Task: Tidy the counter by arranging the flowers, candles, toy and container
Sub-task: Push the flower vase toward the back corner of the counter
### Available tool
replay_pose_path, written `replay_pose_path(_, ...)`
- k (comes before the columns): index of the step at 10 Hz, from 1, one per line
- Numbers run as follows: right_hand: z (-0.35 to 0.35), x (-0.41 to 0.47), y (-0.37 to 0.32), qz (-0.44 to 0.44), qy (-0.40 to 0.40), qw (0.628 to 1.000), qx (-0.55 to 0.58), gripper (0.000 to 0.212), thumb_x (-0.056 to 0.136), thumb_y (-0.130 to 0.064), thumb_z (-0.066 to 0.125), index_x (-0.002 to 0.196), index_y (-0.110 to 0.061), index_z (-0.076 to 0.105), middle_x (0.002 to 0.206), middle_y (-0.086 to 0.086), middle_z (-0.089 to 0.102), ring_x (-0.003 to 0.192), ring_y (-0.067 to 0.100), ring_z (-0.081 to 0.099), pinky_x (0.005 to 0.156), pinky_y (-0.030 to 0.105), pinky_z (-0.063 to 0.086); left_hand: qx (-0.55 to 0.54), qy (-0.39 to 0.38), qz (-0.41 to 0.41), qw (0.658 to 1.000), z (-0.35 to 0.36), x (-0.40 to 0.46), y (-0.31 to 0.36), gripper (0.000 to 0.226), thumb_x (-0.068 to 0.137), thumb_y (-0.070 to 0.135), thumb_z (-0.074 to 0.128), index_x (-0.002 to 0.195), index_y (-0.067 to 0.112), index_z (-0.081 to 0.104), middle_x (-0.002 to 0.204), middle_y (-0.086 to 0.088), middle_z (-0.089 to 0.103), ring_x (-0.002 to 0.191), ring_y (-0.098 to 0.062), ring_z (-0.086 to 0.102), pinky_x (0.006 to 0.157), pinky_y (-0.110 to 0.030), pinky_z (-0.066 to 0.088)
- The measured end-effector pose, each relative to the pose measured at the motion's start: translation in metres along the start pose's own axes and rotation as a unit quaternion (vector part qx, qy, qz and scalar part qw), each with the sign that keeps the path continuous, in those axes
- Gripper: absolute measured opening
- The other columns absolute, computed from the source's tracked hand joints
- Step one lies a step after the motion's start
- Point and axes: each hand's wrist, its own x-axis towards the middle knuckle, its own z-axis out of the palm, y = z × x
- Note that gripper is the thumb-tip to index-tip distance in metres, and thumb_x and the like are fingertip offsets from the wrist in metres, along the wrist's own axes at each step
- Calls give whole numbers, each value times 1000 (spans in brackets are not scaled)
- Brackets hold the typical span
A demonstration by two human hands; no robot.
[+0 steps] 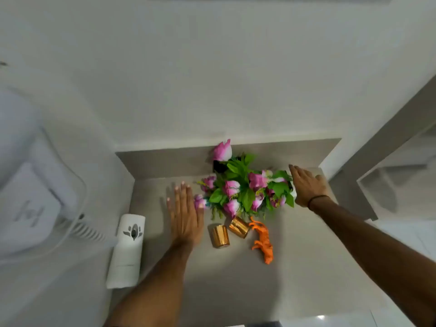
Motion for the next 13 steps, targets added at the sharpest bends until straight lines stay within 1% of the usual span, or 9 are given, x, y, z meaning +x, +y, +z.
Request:
replay_pose_path(1, 16, 21, 5, -3, -27, 999, -19, 98, 79, -21, 68, 156, -19, 8, 156, 3, 32, 134, 28, 42, 102, 50, 40, -16, -76, -82, 994, 37, -36, 1, 74, 105, 44, 14, 164, 0, 19, 176, -20, 11, 164, -40, 13, 131, -65, 18)
replay_pose_path(3, 26, 62, 7, -44, 14, 999, -3, 65, 78, -31, 67, 138, -24, 42, 123, 8, 63, 114, 34, 56, 87, 42, 48, 44, -117, -76, 989, 80, -63, -9, 75, 107, 48, 27, 167, 6, 11, 178, -16, 12, 166, -32, 9, 133, -62, 12)
replay_pose_path(5, 32, 68, 56, -3, 12, 978, 207, 52, 67, -9, 79, 117, -4, 65, 108, 26, 70, 102, 47, 65, 83, 49, 53, 46, -115, -77, 989, 73, -64, -5, 76, 104, 47, 30, 166, 5, 16, 177, -16, 16, 166, -32, 11, 132, -62, 16)
replay_pose_path(7, 60, 75, 108, 120, -163, 942, 269, 38, 97, -10, 54, 134, 0, 54, 144, 15, 51, 134, 31, 44, 116, 39, 26, 42, -120, -81, 989, 73, -64, -3, 79, 104, 52, 26, 167, 6, 11, 178, -14, 10, 166, -31, 3, 133, -62, 10)
replay_pose_path(8, 65, 74, 117, 181, -197, 898, 349, 44, 101, -8, 46, 143, 4, 38, 155, 22, 34, 143, 32, 32, 115, 31, 16, 44, -113, -78, 990, 78, -65, -7, 80, 104, 53, 25, 167, 6, 11, 178, -14, 11, 166, -31, 4, 133, -63, 12)
replay_pose_path(9, 62, 63, 115, 232, -175, 859, 421, 48, 101, -7, 46, 145, 6, 33, 156, 20, 31, 144, 32, 32, 112, 27, 15, 32, -114, -74, 990, 78, -64, -7, 81, 104, 56, 20, 167, 6, 12, 178, -15, 12, 166, -32, 7, 132, -65, 13)
replay_pose_path(11, 73, -3, 71, 314, -90, 791, 518, 59, 83, -5, 71, 137, -2, 48, 132, 22, 61, 121, 35, 60, 106, 42, 48, -80, -56, -96, 991, 55, -58, 3, 74, 100, 48, 32, 153, -2, 46, 167, -23, 40, 157, -42, 34, 129, -60, 18)
replay_pose_path(12, 78, -44, 14, 292, -34, 822, 488, 43, 75, -20, 77, 115, -8, 65, 106, 11, 75, 108, 27, 68, 95, 31, 49, -163, 12, -106, 981, 40, -56, 14, 55, 99, 44, 41, 115, 3, 73, 127, -22, 71, 124, -47, 63, 109, -58, 49)
replay_pose_path(13, 73, -57, -49, 158, -29, 867, 472, 32, 70, -27, 81, 96, -11, 72, 90, 4, 78, 91, 19, 72, 83, 26, 51, -252, -121, -176, 944, 22, -47, 30, 57, 91, 65, 51, 100, 13, 72, 106, -11, 75, 104, -37, 70, 94, -47, 58)
